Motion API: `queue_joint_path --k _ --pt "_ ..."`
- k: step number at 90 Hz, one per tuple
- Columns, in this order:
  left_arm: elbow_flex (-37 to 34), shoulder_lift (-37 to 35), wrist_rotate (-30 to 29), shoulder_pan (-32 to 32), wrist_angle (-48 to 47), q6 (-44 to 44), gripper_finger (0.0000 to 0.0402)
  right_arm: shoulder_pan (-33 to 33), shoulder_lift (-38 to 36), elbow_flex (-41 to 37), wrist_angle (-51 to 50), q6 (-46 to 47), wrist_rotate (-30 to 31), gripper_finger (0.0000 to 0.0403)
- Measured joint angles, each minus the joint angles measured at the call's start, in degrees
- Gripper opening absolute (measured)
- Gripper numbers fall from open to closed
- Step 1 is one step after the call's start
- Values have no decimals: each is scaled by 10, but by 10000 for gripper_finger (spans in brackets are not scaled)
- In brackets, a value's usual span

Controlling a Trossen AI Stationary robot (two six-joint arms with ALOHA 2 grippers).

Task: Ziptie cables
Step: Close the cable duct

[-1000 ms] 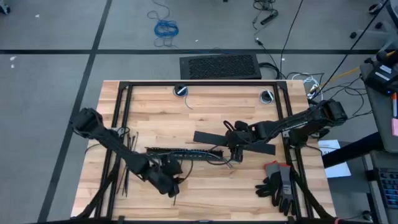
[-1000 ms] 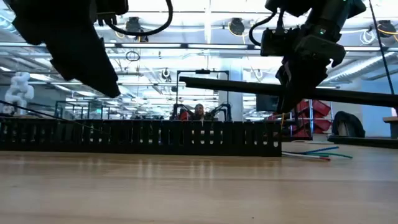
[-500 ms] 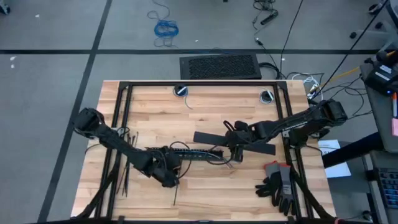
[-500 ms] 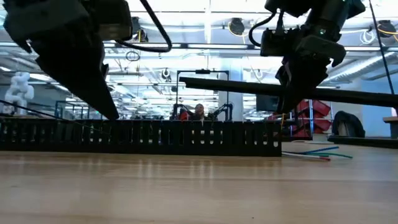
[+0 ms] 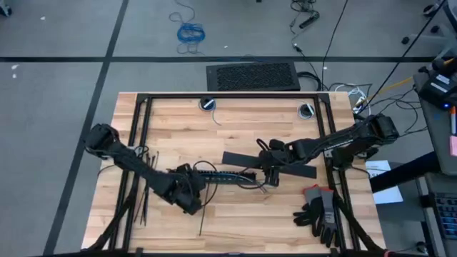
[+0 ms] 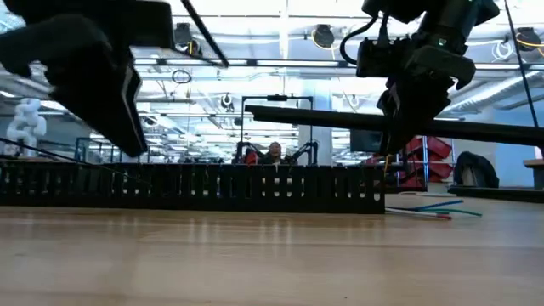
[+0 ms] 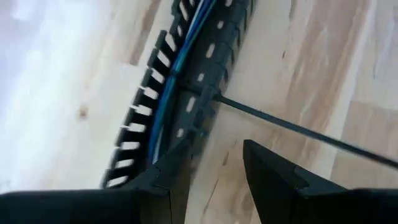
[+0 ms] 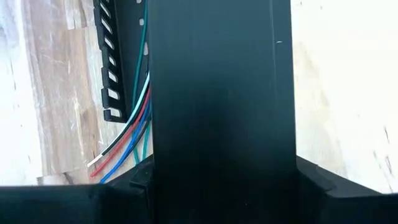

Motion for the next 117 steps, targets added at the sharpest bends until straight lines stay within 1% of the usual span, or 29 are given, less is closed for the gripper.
queue_joint_path --k 11,25,46,59,74,85,90,101,117 --pt "-2 0 -2 2 7 5 145 0 0 0 -2 8 -15 208" --pt "-9 7 43 5 8 2 148 0 0 0 -1 9 -15 208" --pt "-2 6 51 6 -16 31 177 0 0 0 -1 5 -14 208" --pt "-1 6 49 10 -23 35 190 0 0 0 0 3 -11 208" --pt "-19 11 56 25 -21 30 191 0 0 0 0 1 -11 208" --pt "-36 17 81 39 -20 30 191 0 0 0 0 1 -11 208" --pt "-43 18 79 45 -17 16 191 0 0 0 0 1 -11 208" --pt "-59 18 61 50 -22 6 183 0 0 0 0 -3 -11 208" --pt "-78 19 63 58 1 6 138 0 0 0 0 -8 -11 208"
